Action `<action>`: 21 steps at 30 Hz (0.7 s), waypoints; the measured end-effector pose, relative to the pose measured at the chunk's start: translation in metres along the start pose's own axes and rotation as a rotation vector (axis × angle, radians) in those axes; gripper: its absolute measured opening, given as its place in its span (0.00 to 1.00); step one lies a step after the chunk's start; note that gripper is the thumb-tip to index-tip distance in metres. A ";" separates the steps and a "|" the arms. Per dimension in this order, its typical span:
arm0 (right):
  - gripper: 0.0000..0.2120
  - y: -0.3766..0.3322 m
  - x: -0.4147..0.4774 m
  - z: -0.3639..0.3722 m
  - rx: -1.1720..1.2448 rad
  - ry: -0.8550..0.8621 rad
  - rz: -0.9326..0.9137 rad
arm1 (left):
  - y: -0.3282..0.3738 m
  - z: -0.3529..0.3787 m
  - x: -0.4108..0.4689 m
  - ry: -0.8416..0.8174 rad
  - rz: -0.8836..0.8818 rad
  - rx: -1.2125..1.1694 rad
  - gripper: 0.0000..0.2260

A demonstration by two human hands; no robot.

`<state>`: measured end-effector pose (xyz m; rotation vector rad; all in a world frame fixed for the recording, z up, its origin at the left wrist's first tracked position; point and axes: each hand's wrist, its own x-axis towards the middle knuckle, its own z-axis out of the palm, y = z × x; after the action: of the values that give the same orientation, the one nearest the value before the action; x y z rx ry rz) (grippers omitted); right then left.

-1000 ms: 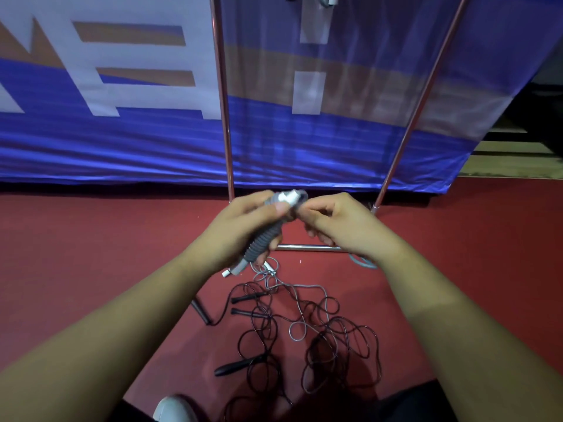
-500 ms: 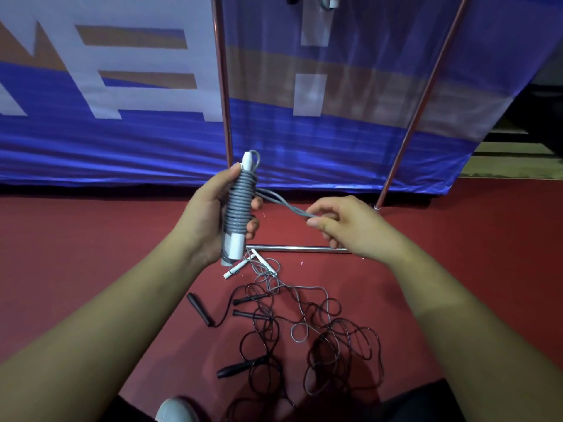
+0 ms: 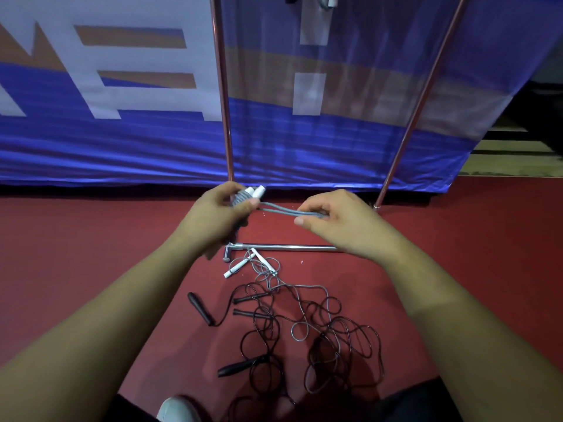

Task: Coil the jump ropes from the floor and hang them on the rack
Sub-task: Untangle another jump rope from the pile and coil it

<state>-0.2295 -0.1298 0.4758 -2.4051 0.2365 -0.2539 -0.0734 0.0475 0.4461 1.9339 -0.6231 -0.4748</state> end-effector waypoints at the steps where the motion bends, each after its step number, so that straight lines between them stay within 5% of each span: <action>1: 0.05 -0.001 -0.001 0.000 -0.016 -0.009 -0.013 | -0.004 0.001 0.000 -0.006 0.054 0.177 0.10; 6: 0.07 -0.002 -0.004 0.006 -0.072 -0.076 -0.084 | -0.007 0.020 -0.009 -0.127 0.110 0.767 0.14; 10: 0.06 0.001 -0.005 0.002 0.004 0.006 -0.045 | 0.004 0.033 -0.027 -0.388 0.208 0.756 0.16; 15: 0.06 -0.001 -0.006 0.006 0.052 0.047 -0.065 | 0.013 0.046 -0.037 -0.346 0.333 0.869 0.25; 18: 0.05 0.002 -0.001 0.008 0.090 0.078 -0.036 | 0.012 0.049 -0.038 -0.283 0.349 0.756 0.22; 21: 0.05 0.011 0.005 0.005 0.233 0.124 0.039 | 0.016 0.050 -0.042 -0.337 0.313 0.322 0.15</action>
<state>-0.2249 -0.1360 0.4659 -2.1543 0.2934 -0.3919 -0.1393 0.0322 0.4425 2.0185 -1.2632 -0.5283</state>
